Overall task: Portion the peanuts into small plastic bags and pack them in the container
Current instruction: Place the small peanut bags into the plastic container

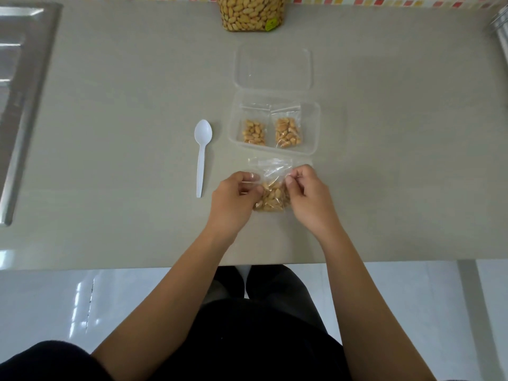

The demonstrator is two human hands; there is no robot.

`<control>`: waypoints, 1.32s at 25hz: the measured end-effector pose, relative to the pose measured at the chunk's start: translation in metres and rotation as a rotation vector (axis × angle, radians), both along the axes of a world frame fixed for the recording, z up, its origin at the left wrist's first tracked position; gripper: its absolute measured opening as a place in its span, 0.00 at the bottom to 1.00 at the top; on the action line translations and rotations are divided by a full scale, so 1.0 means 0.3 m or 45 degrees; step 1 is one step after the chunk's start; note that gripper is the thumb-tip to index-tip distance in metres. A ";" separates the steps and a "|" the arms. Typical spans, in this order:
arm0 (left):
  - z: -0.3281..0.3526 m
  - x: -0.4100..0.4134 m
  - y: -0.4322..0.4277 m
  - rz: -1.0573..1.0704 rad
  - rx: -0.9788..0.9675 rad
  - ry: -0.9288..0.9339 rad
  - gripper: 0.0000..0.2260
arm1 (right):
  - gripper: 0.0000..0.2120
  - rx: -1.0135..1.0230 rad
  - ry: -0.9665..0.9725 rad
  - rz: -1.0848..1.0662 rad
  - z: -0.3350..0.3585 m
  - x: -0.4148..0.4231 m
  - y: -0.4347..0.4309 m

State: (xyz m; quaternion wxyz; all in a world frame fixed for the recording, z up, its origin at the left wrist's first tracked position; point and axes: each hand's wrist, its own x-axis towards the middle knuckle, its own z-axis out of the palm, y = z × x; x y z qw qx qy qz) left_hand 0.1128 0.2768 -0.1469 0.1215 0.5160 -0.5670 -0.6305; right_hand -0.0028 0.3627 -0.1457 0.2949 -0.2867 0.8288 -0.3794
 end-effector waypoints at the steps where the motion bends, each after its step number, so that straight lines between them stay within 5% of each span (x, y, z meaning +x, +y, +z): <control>1: 0.029 -0.005 -0.009 -0.013 0.028 0.082 0.07 | 0.03 -0.090 0.021 -0.045 0.018 -0.002 -0.001; 7: 0.121 -0.156 -0.228 0.055 -0.177 0.219 0.08 | 0.08 -0.333 0.229 -0.172 0.094 -0.162 -0.111; 13: 0.063 -0.286 -0.319 -0.314 -0.506 -0.414 0.14 | 0.17 0.121 0.257 0.134 0.039 -0.278 -0.257; 22: -0.017 -0.307 -0.253 -0.318 -0.932 -0.498 0.16 | 0.16 0.315 0.698 0.422 -0.002 -0.321 -0.294; 27: -0.055 -0.277 -0.252 -0.422 -1.171 -0.565 0.09 | 0.14 0.423 0.782 0.581 -0.005 -0.322 -0.287; 33: -0.037 -0.199 -0.100 -0.260 -1.391 0.016 0.08 | 0.19 0.045 0.671 -0.046 -0.018 -0.294 -0.184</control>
